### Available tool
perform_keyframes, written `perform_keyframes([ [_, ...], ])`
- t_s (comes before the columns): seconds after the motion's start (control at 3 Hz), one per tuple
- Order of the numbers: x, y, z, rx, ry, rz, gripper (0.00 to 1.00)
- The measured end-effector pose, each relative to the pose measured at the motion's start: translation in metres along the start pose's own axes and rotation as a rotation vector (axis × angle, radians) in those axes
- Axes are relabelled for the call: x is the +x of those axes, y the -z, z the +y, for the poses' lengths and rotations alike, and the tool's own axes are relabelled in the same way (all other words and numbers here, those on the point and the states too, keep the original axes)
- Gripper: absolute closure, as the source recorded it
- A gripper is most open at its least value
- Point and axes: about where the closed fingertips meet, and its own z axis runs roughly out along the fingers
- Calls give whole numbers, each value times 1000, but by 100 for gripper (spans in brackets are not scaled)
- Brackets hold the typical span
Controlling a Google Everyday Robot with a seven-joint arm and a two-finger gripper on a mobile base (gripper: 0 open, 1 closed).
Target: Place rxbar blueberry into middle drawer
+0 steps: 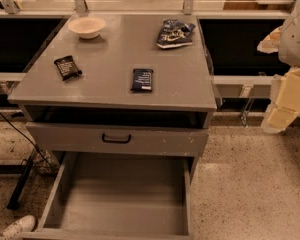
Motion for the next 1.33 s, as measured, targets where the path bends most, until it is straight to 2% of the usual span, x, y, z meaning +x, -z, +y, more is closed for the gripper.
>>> perform_keyframes([
  [0.33,-1,0,0,2,1,-1,0],
  [0.67,-23,-11,-17,-5,45,-45,0],
  [1.0,-59,-37,-43,-38,105,-106,0],
  [1.33,-84,-53,-56,-61,145,-133,0],
])
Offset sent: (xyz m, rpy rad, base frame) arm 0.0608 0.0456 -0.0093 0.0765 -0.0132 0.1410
